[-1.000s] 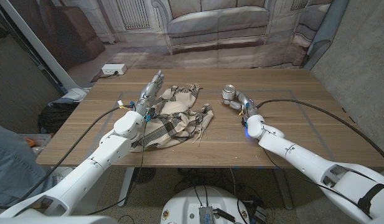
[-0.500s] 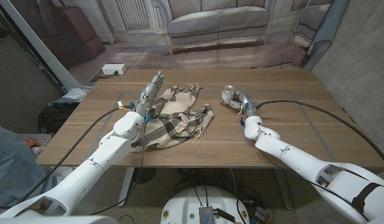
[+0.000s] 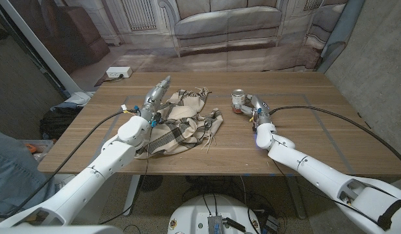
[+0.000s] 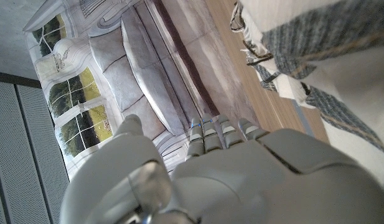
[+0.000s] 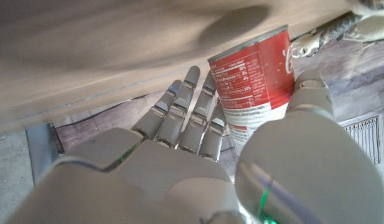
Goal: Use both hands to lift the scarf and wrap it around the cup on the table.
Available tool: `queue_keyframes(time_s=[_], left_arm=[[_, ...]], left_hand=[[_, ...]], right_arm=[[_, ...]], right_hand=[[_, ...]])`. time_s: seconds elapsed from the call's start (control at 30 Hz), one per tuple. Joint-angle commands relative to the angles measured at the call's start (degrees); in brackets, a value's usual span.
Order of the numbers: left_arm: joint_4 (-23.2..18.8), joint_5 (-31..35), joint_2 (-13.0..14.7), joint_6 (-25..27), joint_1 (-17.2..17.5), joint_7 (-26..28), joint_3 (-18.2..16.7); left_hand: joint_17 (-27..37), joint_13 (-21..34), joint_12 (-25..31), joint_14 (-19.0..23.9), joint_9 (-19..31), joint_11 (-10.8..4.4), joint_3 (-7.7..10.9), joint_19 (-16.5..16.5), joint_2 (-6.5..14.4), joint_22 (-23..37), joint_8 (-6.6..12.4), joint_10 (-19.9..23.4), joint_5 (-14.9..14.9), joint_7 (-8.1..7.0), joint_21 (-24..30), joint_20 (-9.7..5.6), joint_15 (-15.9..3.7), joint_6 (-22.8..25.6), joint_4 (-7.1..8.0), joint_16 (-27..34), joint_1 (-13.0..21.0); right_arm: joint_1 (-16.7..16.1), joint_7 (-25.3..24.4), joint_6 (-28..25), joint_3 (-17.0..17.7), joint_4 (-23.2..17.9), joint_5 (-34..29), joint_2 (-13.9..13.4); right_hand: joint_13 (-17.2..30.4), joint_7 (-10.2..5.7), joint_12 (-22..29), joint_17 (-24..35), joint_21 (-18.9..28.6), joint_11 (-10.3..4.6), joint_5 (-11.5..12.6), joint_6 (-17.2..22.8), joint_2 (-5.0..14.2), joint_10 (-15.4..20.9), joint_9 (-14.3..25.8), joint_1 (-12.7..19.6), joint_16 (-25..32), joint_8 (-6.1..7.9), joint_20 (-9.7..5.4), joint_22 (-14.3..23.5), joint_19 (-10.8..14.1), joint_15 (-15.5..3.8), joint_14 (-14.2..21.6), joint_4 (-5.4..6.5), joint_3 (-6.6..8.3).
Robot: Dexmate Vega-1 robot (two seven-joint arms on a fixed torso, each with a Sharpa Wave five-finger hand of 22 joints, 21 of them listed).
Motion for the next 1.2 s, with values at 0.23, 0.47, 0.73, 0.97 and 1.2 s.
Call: queue_keyframes(time_s=[0.23,0.47,0.73,0.97,1.2], left_arm=[[-8.98,12.96,5.92,5.64,4.01,9.34,-0.80],[-13.38,21.56,8.40,11.12,5.45,14.06,-0.54],[-18.62,31.02,12.93,20.69,6.44,15.15,0.10],[-22.36,38.17,16.36,29.04,6.29,14.22,1.18],[-25.44,43.53,20.51,36.59,4.98,9.53,2.63]], left_hand=[[0.04,0.27,0.88,2.87,0.24,-0.95,0.82,1.56,-0.50,0.28,0.89,3.16,-0.79,-0.86,0.54,-0.41,-0.74,3.13,-2.42,0.47,4.07],[0.04,0.28,0.96,3.62,0.26,-1.44,0.97,1.74,-0.84,0.30,1.04,4.08,-0.97,-1.22,0.53,-0.35,-1.27,4.11,-3.19,0.47,5.19],[0.04,0.29,0.75,3.85,0.25,-2.06,0.81,1.59,-1.89,0.30,0.85,4.27,-1.00,-1.92,0.37,-0.27,-1.81,4.18,-4.13,0.30,6.27],[0.03,0.32,0.65,3.97,0.29,-2.39,0.68,1.33,-3.36,0.29,0.75,4.85,-0.78,-2.54,0.17,0.55,-2.36,4.48,-5.63,0.07,8.21],[-0.01,0.34,1.02,5.56,0.36,-2.56,1.08,1.49,-4.51,0.29,1.17,7.34,-0.28,-2.02,0.11,-0.57,-2.44,6.54,-7.56,0.22,11.98]], right_arm=[[-6.96,-2.75,-0.76,4.71,-12.26,-0.14,-3.06],[-7.75,-2.42,-0.84,5.50,-12.93,0.04,-2.78],[-8.21,-1.20,-2.91,5.66,-13.80,0.13,-2.54],[-8.41,-0.87,-3.98,5.97,-14.74,0.24,-2.52],[-8.15,-1.05,-3.85,5.91,-14.80,0.02,-2.20]], right_hand=[[-0.35,0.10,-0.52,-0.02,0.27,-5.66,-0.54,0.92,9.43,5.51,0.01,8.39,-0.92,0.06,-5.03,0.27,0.50,-6.91,-0.48,0.77,1.44],[-0.51,0.26,-0.73,-0.03,0.25,-5.65,-0.76,0.89,9.69,5.46,-0.05,8.52,-1.03,-0.04,-5.04,0.28,0.59,-6.76,-0.25,0.87,1.57],[-0.87,0.46,-1.31,-0.05,0.18,-5.59,-1.25,0.27,10.11,4.90,-0.14,8.52,-1.34,-0.50,-5.01,0.31,0.67,-6.40,-0.21,1.11,1.70],[-1.23,0.56,-1.99,-0.12,0.09,-5.57,-1.64,0.18,10.40,3.93,-0.24,9.12,-1.68,-0.77,-4.89,0.33,0.67,-6.43,-0.26,0.93,2.01],[-1.53,0.69,-2.36,-0.14,0.04,-5.51,-2.00,0.69,10.74,3.63,-0.31,9.41,-1.90,-0.76,-4.92,0.35,0.73,-6.45,-0.24,0.95,2.24]])
